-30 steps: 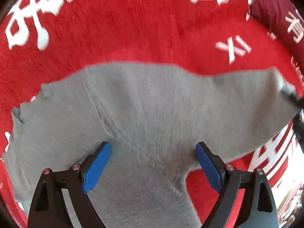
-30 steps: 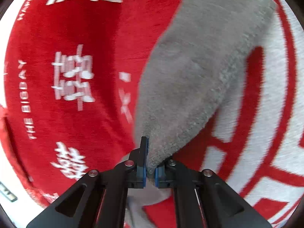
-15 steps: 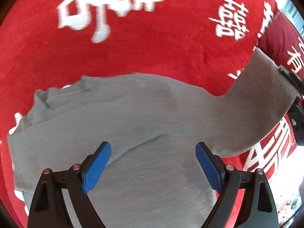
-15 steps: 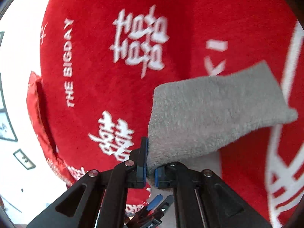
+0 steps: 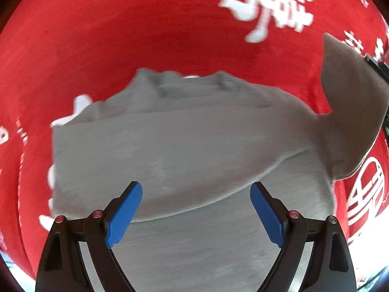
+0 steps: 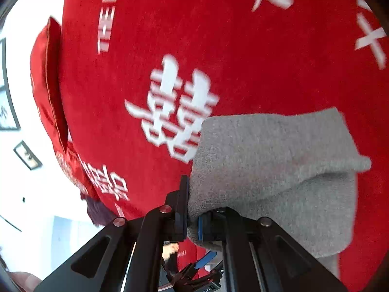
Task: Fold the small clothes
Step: 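Lift the sleeve with the right gripper and fold it across the body, then lay the sleeve down, open the right gripper and fold the side edge inward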
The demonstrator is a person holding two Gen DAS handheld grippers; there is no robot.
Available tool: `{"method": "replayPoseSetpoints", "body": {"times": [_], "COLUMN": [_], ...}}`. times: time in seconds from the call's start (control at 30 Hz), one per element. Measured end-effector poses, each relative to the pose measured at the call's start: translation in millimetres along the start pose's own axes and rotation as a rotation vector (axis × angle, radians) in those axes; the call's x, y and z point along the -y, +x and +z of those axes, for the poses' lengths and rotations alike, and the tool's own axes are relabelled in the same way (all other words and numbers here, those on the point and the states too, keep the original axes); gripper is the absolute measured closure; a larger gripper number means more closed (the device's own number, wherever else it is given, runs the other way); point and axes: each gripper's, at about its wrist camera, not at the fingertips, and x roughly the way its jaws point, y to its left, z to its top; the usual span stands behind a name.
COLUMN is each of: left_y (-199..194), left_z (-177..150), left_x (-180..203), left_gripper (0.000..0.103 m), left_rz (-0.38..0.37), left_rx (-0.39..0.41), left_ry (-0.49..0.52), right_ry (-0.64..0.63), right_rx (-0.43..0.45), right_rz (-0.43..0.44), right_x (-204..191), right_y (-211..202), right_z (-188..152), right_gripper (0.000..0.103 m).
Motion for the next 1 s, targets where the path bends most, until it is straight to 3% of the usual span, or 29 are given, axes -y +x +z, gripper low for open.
{"method": "replayPoseSetpoints", "body": {"times": [0.2,0.33,0.53,0.67,0.73,0.87,1.0], "left_y": [-3.6,-5.2,-0.5,12.1,18.3,21.3,21.4], "left_z": [-12.3,-23.7,-34.9,-43.0,-46.3,-51.5,-51.5], "left_x": [-59.6,-99.4,-139.2,-153.0,-157.4,-161.3,-162.5], "left_gripper": [0.012,0.012,0.012,0.012,0.012,0.012,0.012], "left_rz": [0.045,0.069,0.103,0.110,0.104,0.092,0.086], "left_rx": [0.006,0.005,-0.011,-0.050,-0.064,-0.065,-0.063], "left_ry": [-0.102,-0.157,-0.207,-0.233,-0.248,-0.258,-0.261], "right_ry": [-0.082,-0.150,-0.307,-0.389,-0.373,-0.260,-0.008], "right_rx": [-0.118,-0.219,-0.393,-0.495,-0.480,-0.334,-0.232], "right_rz": [-0.038,-0.113,-0.337,-0.536,-0.539,-0.505,-0.431], "right_x": [-24.5,-30.7,-17.4,-1.8,2.2,2.8,28.1], "right_y": [64.0,111.9,180.6,205.4,197.3,166.7,158.8], "right_z": [-33.6,-64.3,-116.6,-145.2,-146.6,-127.4,-104.0], "right_gripper": [0.097,0.096,0.093,0.092,0.089,0.066,0.070]}}
